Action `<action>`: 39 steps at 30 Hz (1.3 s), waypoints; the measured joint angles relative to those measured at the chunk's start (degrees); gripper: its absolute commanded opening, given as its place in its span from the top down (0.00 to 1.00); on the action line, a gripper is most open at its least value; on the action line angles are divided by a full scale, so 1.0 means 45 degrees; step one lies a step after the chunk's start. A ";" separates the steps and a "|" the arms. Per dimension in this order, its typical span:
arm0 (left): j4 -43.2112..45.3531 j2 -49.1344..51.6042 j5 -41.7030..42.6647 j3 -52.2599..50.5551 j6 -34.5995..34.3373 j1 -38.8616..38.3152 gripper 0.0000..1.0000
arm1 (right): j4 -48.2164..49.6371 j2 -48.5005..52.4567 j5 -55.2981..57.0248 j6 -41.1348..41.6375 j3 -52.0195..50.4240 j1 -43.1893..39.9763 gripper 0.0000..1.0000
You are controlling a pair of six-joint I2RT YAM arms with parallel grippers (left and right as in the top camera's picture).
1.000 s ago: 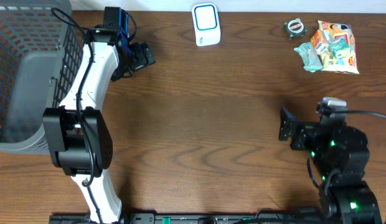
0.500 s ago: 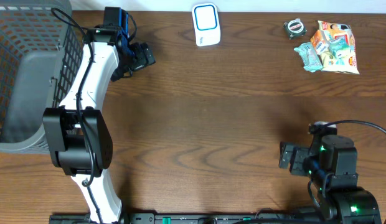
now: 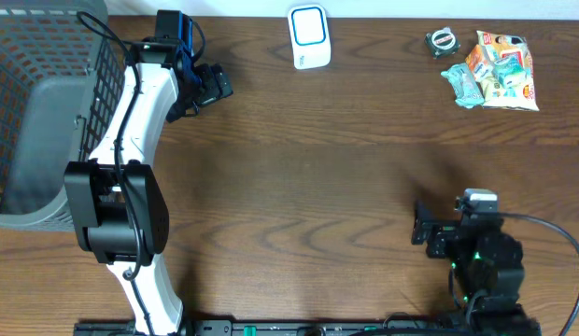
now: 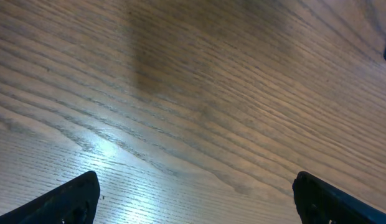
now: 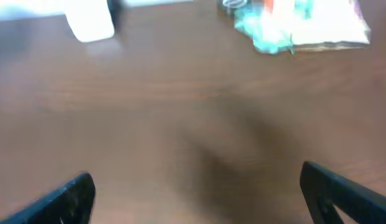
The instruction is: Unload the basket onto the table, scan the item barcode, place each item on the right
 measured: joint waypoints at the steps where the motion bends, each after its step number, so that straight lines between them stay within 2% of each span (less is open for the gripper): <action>1: 0.0010 0.0000 0.0000 0.0000 0.0000 0.0000 0.02 | 0.0889 -0.0466 -0.0010 -0.0034 -0.0641 0.0005 0.01; 9: 0.0005 0.0000 0.0000 0.0000 0.0000 0.0000 0.02 | 0.3463 -0.2744 0.0000 -0.0078 -0.2764 0.0000 0.01; 16: 0.0005 0.0000 0.0000 0.0000 0.0000 0.0000 0.02 | 0.6188 -0.3177 0.0000 -0.0107 -0.4265 0.0000 0.01; 39: 0.0005 0.0000 0.0000 0.0000 0.0000 0.0000 0.02 | 0.5751 -0.3891 -0.0058 -0.0656 -0.4478 -0.0646 0.01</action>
